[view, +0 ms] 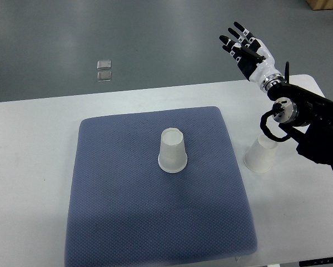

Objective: Stack paper cups
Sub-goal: 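Swing the right hand down and over the white cup beside the pad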

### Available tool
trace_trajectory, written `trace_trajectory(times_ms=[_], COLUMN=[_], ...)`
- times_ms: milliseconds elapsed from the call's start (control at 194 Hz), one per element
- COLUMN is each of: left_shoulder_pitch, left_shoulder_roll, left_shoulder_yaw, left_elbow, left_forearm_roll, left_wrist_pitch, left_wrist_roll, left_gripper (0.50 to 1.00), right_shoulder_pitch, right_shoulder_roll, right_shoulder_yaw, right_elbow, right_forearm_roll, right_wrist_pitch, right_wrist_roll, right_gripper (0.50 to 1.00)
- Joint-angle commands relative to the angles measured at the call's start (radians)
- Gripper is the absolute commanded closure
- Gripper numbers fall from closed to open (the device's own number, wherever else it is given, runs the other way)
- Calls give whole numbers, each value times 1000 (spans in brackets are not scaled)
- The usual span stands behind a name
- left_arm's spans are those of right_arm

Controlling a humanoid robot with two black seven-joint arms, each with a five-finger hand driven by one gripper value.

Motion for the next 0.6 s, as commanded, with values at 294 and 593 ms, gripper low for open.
trace_trajectory(times_ms=[294, 593], left_shoulder_pitch=[1, 0], left_shoulder_roll=[0, 0], left_shoulder_yaw=[0, 2], left_elbow=[0, 0], left_forearm_roll=[1, 1], left_wrist_pitch=[0, 0], left_wrist_roll=[0, 0], left_gripper=[500, 500], right_shoulder_pitch=[15, 34], right_shoulder_roll=[-291, -543], right_shoulder_yaw=[-15, -35], right_elbow=[237, 469], right_forearm_roll=[-546, -1065], right_wrist_pitch=[-4, 135], right_wrist_roll=[-9, -14], right_gripper=[587, 587])
